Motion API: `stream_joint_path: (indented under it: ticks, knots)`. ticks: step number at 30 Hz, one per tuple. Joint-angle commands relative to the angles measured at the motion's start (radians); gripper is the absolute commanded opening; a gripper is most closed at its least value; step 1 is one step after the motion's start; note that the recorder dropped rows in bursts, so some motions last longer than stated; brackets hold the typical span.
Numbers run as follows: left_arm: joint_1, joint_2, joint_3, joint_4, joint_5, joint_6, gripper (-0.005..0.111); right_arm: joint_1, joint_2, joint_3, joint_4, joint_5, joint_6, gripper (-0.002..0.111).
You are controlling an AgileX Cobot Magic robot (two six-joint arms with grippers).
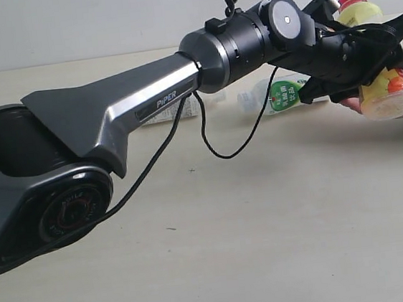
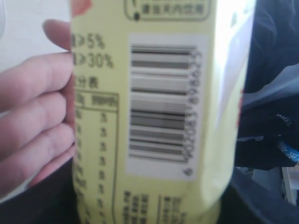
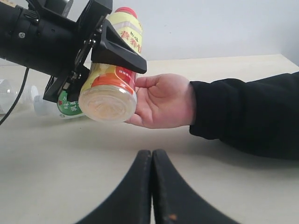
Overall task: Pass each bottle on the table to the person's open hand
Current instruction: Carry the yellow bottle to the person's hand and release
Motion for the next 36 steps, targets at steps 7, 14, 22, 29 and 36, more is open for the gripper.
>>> stream_joint_path:
  ticks: [7,14,22,29,36]
  knots:
    - [0.003,-0.004,-0.009,0.003,0.008,0.018,0.0,-0.004,-0.005,0.003,-0.005,-0.004,-0.003,0.0]
    - [0.018,-0.004,-0.009,0.003,0.017,0.0,0.0,-0.004,-0.005,0.003,-0.005,-0.004,-0.001,0.0]
    - [0.024,0.012,-0.009,0.003,0.035,-0.013,0.0,-0.004,-0.005,0.003,-0.005,-0.004,-0.001,0.0]
    - [0.024,0.036,-0.009,-0.012,0.028,-0.015,0.0,-0.004,-0.005,0.003,-0.005,-0.004,-0.001,0.0]
    - [0.024,0.036,-0.009,-0.012,0.018,-0.011,0.004,-0.004,-0.005,0.003,-0.005,-0.004,-0.001,0.0]
